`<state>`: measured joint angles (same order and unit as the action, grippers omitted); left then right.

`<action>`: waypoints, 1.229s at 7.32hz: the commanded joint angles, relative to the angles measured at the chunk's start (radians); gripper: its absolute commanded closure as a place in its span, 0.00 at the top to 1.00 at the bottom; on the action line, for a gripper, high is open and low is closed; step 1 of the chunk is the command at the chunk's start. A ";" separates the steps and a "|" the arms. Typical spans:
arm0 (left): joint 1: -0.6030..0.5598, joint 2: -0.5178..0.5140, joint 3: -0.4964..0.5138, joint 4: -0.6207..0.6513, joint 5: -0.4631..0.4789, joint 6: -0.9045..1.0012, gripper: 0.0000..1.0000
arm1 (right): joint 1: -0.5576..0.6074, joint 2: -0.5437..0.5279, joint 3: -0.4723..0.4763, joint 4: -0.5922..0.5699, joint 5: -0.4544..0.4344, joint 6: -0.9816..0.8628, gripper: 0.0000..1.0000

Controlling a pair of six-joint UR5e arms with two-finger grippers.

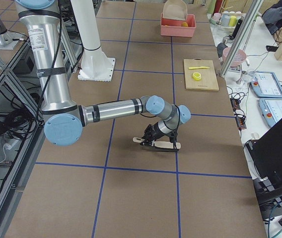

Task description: Sweep and dump trash into bin

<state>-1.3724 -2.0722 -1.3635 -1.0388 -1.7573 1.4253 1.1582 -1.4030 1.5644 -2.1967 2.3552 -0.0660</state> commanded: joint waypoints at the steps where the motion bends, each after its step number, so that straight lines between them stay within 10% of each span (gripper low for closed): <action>1: 0.003 0.009 -0.002 0.006 0.009 0.001 0.00 | -0.005 0.013 0.002 0.002 -0.004 0.005 1.00; 9: -0.160 0.018 -0.086 0.118 0.041 -0.203 0.00 | 0.107 0.168 0.006 0.012 -0.154 0.000 1.00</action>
<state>-1.4950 -2.0573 -1.4184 -0.9545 -1.7164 1.3091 1.2249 -1.2663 1.5761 -2.1988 2.2442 -0.0689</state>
